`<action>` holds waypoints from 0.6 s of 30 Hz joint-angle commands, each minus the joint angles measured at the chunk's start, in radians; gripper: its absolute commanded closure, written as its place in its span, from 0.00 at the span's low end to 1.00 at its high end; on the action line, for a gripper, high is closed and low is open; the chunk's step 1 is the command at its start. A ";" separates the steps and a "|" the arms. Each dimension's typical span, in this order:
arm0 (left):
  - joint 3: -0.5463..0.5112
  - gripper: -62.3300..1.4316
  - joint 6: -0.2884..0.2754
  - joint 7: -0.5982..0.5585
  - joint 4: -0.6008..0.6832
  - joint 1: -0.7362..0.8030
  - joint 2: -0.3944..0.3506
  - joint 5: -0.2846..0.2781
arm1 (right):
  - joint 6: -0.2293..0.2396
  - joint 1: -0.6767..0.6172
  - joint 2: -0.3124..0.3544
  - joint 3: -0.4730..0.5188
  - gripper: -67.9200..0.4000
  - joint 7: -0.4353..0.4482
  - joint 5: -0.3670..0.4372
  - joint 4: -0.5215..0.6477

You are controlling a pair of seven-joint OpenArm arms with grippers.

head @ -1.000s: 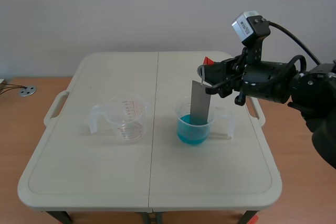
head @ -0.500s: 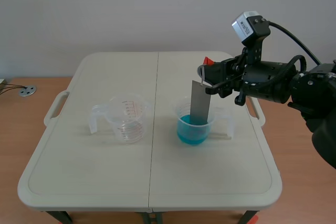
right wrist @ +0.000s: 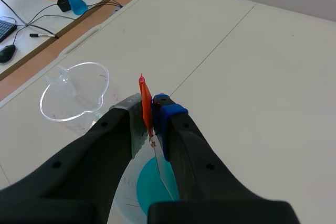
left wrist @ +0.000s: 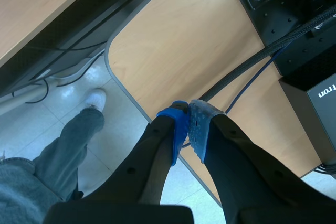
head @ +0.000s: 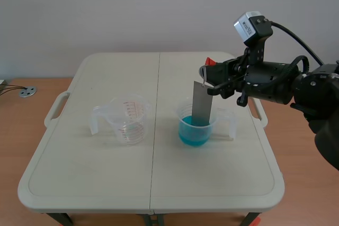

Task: Hold the metal plate by the orange handle, dip it into the blue solution, take it out and point at it, then put the plate back in the beaker on the left.
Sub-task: 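Hold the plate still in the solution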

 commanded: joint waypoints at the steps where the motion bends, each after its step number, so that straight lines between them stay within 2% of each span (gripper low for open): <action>1: -0.001 0.94 -0.002 -0.006 0.005 0.002 0.005 -0.003 | 0.011 0.009 0.008 0.003 0.97 -0.013 -0.011 -0.001; 18: -0.001 0.94 -0.002 -0.006 0.005 0.002 0.005 -0.003 | 0.011 0.010 0.008 0.021 0.97 -0.012 0.005 0.002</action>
